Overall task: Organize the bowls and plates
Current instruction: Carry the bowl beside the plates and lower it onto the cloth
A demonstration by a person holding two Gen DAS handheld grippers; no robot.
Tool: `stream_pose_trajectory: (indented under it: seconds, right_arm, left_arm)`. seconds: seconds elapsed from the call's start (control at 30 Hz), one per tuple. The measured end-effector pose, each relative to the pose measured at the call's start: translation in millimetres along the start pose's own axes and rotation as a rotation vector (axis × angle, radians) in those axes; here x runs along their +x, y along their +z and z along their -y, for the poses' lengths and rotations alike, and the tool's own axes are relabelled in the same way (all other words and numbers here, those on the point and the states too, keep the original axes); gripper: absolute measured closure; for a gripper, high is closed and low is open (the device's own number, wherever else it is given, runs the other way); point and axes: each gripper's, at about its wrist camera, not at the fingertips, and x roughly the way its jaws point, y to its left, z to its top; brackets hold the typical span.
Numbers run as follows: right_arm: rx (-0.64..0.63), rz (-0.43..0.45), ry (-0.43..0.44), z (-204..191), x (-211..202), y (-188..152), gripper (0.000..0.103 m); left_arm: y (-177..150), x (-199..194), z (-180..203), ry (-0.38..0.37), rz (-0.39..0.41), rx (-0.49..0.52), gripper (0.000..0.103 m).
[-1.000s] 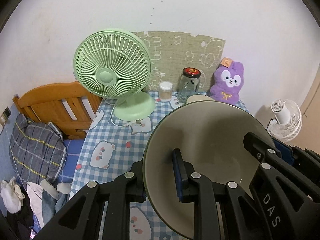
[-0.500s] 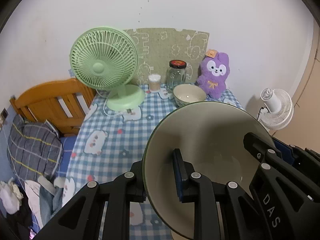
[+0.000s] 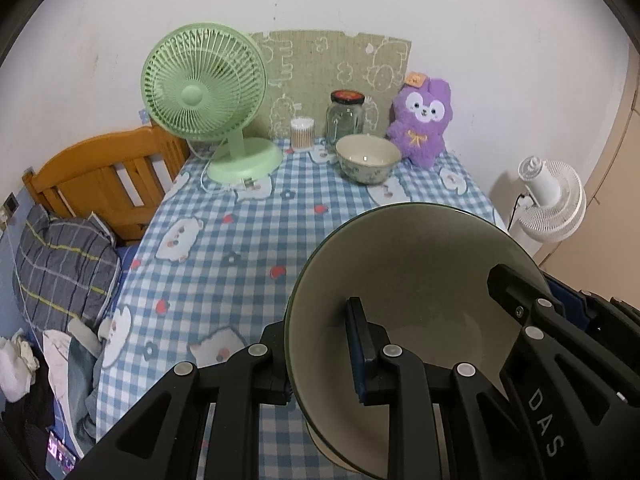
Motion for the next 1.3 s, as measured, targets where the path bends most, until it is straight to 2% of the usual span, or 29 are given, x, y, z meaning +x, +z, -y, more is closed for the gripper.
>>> stream_pose_trajectory:
  seconds: [0.33, 0.73, 1.1, 1.3]
  right_arm:
    - [-0.008, -0.049, 0.019, 3, 13, -28, 0.082]
    - [-0.012, -0.104, 0.005, 0, 31, -53, 0.082]
    - [-0.008, -0.168, 0.006, -2, 57, -64, 0.082]
    - [0.007, -0.18, 0.013, -1, 66, -63, 0.082]
  left_arm:
    - [-29, 9, 2, 0.022, -0.047, -0.022, 0.084]
    - [-54, 27, 0, 0.01, -0.104, -0.027, 0.084]
    - [-68, 49, -5, 0.013, -0.153, -0.039, 0.084]
    - [-65, 55, -4, 0.023, -0.148, -0.013, 0.084]
